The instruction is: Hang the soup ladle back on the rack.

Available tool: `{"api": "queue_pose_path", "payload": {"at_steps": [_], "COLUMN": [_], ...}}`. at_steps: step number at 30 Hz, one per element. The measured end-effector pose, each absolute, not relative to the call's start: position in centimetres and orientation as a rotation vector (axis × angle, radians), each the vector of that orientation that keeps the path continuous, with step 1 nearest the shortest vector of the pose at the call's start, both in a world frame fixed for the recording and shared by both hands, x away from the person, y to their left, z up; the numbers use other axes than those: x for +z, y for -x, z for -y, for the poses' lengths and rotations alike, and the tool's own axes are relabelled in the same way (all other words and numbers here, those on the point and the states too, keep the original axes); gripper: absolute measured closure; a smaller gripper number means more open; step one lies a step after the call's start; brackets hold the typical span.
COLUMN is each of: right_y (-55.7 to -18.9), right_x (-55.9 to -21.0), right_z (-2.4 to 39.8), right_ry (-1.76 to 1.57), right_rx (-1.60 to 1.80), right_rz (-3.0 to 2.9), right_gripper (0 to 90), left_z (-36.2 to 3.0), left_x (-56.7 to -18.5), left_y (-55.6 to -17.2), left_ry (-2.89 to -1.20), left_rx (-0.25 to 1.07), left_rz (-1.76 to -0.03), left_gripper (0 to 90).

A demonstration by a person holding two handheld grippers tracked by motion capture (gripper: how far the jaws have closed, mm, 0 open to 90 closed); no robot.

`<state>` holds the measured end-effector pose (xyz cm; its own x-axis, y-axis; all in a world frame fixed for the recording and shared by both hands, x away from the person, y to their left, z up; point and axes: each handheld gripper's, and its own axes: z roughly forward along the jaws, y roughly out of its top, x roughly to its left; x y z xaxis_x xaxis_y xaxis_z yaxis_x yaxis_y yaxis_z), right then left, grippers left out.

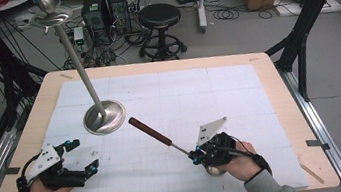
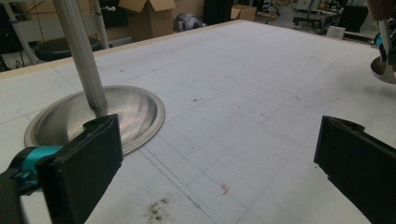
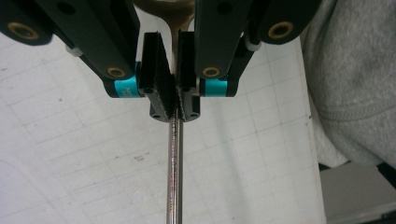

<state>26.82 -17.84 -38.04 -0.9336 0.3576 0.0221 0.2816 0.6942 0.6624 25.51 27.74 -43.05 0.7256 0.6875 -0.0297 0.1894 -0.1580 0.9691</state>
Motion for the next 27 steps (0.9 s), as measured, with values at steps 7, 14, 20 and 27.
{"api": "queue_pose_path", "payload": {"at_steps": [7,14,20,27], "right_y": [-26.9,-27.1,-27.3,-27.6], "right_x": [-37.5,-37.3,-37.2,-37.0], "right_z": [18.4,19.0,19.3,19.3], "right_ry": [-0.516,-0.521,-0.533,-0.543], "right_rx": [1.168,1.259,1.313,1.373], "right_rz": [-2.707,-2.626,-2.581,-2.539], "right_gripper": [85.0,85.0,85.0,85.0], "left_z": [-27.7,-27.7,-27.8,-27.8], "left_x": [-43.1,-43.0,-43.0,-42.9], "left_y": [-25.5,-25.5,-25.5,-25.5], "left_ry": [-1.711,-1.708,-1.704,-1.702], "left_rx": [0.506,0.507,0.508,0.504], "left_rz": [-0.702,-0.702,-0.7,-0.698], "left_gripper": [1.7,1.7,1.7,1.7]}}
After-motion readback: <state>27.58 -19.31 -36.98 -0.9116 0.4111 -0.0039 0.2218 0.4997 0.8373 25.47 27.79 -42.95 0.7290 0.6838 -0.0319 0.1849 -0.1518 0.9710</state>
